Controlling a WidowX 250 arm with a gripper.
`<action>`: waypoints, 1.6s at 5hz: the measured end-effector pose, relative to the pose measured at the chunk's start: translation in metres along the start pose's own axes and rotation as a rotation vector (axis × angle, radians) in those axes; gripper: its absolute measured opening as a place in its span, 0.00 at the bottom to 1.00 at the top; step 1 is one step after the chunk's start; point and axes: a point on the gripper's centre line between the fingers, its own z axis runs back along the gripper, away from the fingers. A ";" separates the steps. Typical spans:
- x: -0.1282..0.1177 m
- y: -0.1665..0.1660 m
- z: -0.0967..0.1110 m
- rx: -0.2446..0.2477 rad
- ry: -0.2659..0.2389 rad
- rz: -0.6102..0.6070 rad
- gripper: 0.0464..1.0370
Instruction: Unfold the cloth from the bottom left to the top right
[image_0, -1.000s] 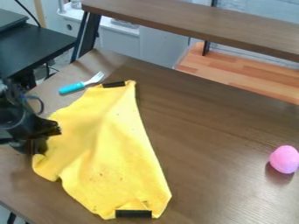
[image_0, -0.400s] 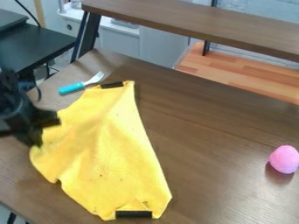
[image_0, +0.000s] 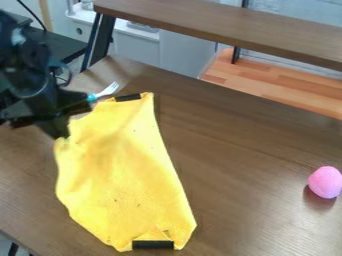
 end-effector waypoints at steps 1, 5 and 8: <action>0.001 -0.029 0.006 -0.022 0.002 -0.033 0.01; -0.001 -0.140 -0.012 -0.175 0.102 -0.036 0.01; -0.005 -0.193 -0.003 -0.333 0.157 -0.055 0.01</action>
